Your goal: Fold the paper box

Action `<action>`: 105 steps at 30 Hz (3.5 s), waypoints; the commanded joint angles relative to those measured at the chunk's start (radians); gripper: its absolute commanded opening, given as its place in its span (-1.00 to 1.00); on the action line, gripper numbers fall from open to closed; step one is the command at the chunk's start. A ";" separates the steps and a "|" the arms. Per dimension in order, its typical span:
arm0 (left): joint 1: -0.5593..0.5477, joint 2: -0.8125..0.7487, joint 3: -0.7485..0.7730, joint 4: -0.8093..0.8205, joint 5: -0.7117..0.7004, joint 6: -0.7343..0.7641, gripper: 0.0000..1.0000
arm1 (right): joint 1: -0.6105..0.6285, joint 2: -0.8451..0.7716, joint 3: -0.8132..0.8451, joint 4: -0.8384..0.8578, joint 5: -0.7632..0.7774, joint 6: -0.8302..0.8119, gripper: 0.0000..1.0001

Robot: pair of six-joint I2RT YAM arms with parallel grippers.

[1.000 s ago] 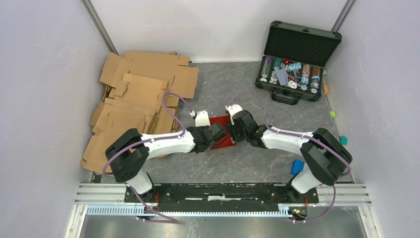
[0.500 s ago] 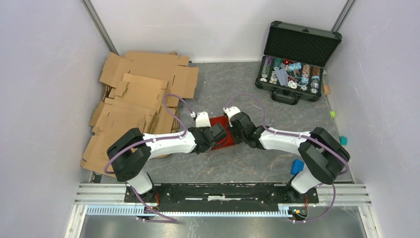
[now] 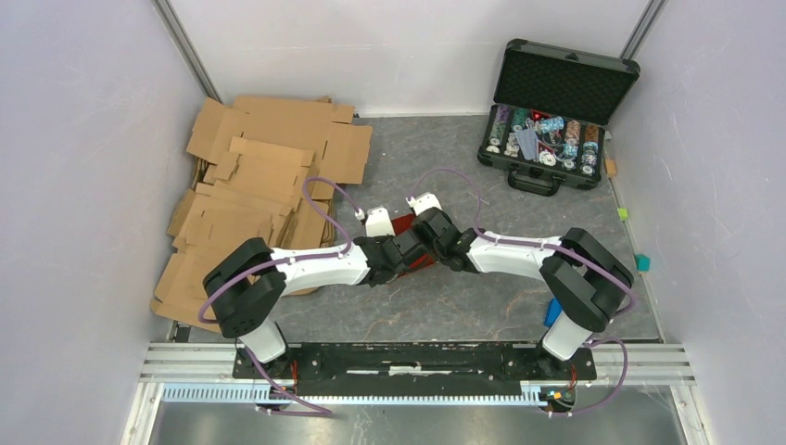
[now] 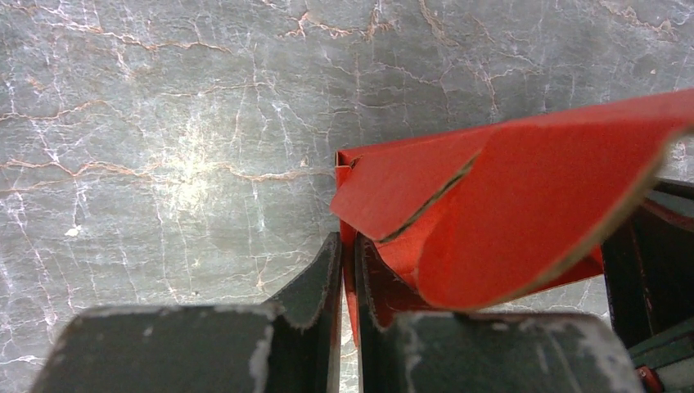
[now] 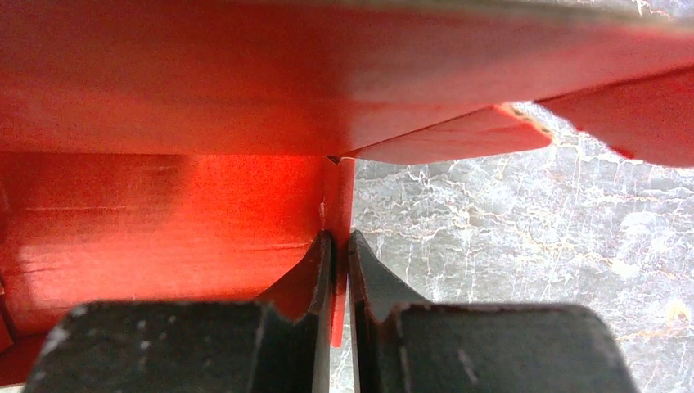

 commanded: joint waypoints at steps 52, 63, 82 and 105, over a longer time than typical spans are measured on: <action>-0.018 0.052 0.056 -0.066 -0.057 0.013 -0.95 | -0.152 -0.098 -0.142 0.213 -0.241 0.039 0.22; -0.018 0.044 0.052 -0.067 -0.061 0.009 -0.96 | -0.171 -0.121 -0.164 0.191 -0.260 0.011 -0.03; -0.020 0.073 0.090 -0.091 -0.063 0.016 -0.96 | -0.054 -0.002 -0.048 -0.003 0.242 -0.059 -0.98; -0.008 0.165 0.174 -0.113 -0.019 0.147 -0.90 | -0.151 -0.290 -0.236 0.228 -0.305 -0.028 0.68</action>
